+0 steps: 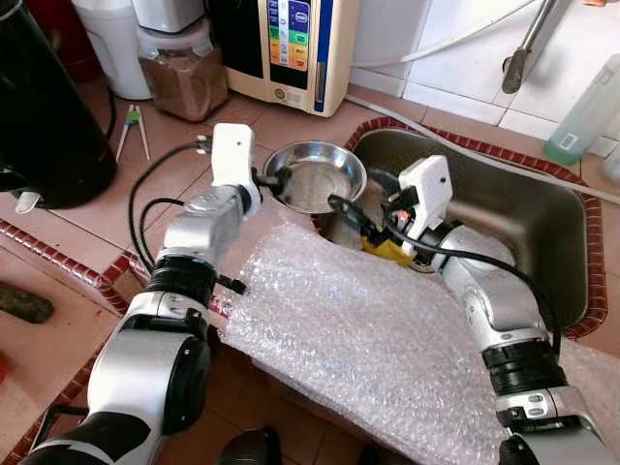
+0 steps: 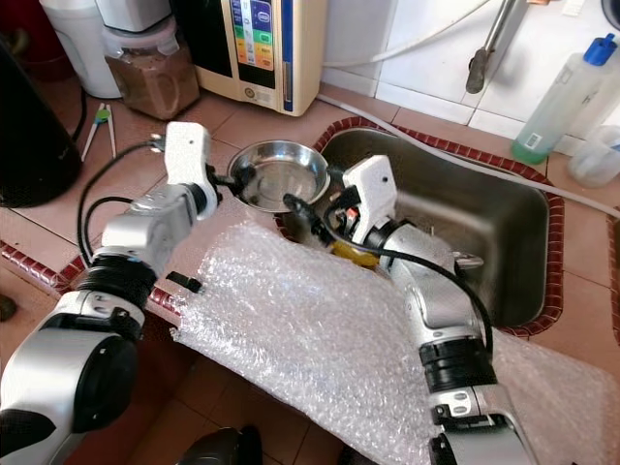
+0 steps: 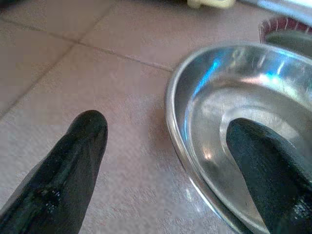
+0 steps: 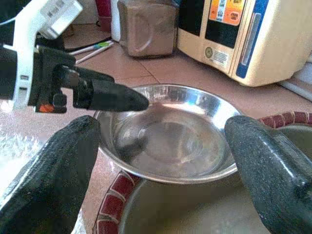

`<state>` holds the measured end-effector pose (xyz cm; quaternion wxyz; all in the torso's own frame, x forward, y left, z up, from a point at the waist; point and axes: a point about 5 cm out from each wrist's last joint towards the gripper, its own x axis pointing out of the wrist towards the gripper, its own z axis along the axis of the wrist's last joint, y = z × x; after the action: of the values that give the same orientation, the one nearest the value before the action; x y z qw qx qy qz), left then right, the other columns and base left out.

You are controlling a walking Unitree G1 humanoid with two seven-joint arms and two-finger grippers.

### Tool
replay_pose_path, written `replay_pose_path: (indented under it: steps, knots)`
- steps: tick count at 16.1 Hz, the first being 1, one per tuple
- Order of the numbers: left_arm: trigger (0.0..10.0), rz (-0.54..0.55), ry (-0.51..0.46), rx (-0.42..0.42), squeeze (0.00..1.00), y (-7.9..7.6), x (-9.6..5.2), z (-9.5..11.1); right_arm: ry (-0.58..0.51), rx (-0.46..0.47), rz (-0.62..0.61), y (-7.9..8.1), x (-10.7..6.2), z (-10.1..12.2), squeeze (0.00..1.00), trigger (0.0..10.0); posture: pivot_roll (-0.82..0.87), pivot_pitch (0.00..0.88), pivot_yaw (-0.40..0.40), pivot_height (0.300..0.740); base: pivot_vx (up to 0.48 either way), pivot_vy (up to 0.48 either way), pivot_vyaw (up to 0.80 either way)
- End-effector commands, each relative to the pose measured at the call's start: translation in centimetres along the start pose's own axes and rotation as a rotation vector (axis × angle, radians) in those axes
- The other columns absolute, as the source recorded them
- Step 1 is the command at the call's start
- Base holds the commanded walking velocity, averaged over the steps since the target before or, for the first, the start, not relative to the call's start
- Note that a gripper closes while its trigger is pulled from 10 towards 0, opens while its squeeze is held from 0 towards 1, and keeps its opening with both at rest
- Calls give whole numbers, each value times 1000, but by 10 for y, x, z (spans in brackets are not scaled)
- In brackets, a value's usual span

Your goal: Kitchen organization

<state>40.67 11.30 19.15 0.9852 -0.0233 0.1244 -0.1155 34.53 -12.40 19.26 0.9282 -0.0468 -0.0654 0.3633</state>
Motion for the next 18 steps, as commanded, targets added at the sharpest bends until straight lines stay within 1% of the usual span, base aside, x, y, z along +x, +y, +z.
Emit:
replay_pose_path:
  steps: [1,2,3,5,6,7,8,11,12,13,15,16,17,18]
  knots:
    - [10000,-13,28,12,0,-3,2,-1,6,-26,8,0,-3,4,812,10000,15,145,45,740,0,0,0]
    - [1216,1,45,30,0,0,2,-6,9,-26,9,0,-4,5,788,10000,14,145,44,740,0,0,0]
    - [0,1,74,46,0,2,2,-13,15,-30,12,1,-4,5,753,10000,15,146,44,740,0,0,0]
    - [0,9,97,54,0,5,2,-18,25,-41,27,1,-4,5,722,10000,18,147,44,740,0,0,0]
    - [0,12,100,55,0,8,2,-20,30,-55,37,2,-4,5,722,10000,19,147,44,740,0,0,0]
    - [0,20,108,53,0,13,1,-22,37,-63,47,2,-4,5,663,10000,21,147,44,740,0,0,0]
    - [0,38,111,61,0,17,0,-22,41,-69,50,2,-4,5,631,10000,22,147,42,740,0,0,0]
    - [0,63,105,78,0,27,-1,-18,49,-72,52,1,-4,5,616,10000,28,147,41,740,0,0,0]
    - [0,74,104,83,0,32,-3,-18,52,-75,52,0,-4,5,592,10000,32,147,40,740,0,0,0]
    - [0,92,104,96,0,39,-5,-16,54,-74,50,0,-5,4,553,10000,36,148,39,740,0,0,0]
    - [0,102,106,106,0,48,-8,-15,55,-74,51,1,-4,3,533,10000,41,148,40,740,0,0,0]
    - [1922,102,110,114,0,53,-11,-15,56,-74,55,2,-3,3,498,10000,47,147,41,740,0,0,0]
    - [1922,97,107,109,0,54,-11,-14,56,-74,56,2,-3,3,498,10000,47,147,41,740,0,0,0]
    - [10000,88,107,76,1000,53,-12,-15,57,-77,62,2,-2,3,451,10000,46,143,42,740,0,0,0]
